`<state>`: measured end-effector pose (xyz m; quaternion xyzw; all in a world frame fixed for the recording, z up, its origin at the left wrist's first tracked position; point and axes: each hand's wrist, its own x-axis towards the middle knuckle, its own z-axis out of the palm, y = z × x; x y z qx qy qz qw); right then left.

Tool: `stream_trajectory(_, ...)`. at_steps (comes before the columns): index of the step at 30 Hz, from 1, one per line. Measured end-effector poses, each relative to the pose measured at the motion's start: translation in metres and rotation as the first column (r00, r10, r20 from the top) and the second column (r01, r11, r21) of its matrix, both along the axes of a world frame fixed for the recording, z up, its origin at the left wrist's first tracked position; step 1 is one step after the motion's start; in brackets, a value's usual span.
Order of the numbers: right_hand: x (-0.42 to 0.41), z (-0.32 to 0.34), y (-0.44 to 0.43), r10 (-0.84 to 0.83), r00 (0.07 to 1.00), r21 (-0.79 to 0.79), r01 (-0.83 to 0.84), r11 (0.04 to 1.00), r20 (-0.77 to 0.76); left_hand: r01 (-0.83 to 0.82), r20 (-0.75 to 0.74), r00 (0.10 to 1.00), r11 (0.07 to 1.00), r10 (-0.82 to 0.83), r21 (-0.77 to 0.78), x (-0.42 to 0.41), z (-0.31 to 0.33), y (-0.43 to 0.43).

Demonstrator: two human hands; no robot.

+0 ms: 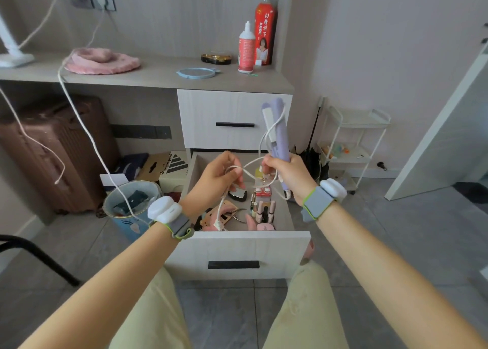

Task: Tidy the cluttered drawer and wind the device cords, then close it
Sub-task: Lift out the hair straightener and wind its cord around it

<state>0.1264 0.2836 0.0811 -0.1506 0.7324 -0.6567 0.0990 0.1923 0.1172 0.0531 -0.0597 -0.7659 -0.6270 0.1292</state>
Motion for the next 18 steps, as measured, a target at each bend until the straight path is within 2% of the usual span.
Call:
stream_trajectory(4,-0.006,-0.005,-0.002,-0.230,0.968,-0.156,0.245,0.957,0.104,0.057,0.058,0.997,0.998,-0.059,0.035,0.006,-0.007,-0.005)
stream_trajectory(6,-0.007,-0.008,-0.002,-0.248,0.963,-0.110,0.259,0.960,0.103,0.030,0.061,0.998,0.998,-0.034,0.055,0.007,-0.009,-0.004)
stream_trajectory(10,-0.005,-0.010,0.001,-0.084,0.995,0.086,0.088,0.992,-0.050,-0.069,0.066,0.996,0.997,0.066,0.044,0.007,-0.004,-0.006)
stream_trajectory(13,-0.002,-0.012,0.000,0.131,0.987,0.254,-0.103,0.962,-0.096,-0.037,0.089,0.995,0.999,0.039,-0.029,0.006,0.003,-0.004)
stream_trajectory(15,-0.001,-0.013,-0.004,0.181,0.978,0.322,-0.141,0.936,-0.099,-0.003,0.112,0.994,0.997,0.012,-0.082,0.005,0.008,0.000)
stream_trajectory(18,0.001,-0.012,-0.007,0.190,0.971,0.346,-0.131,0.929,-0.143,0.022,0.110,0.994,0.994,-0.011,-0.104,0.005,0.012,0.004)
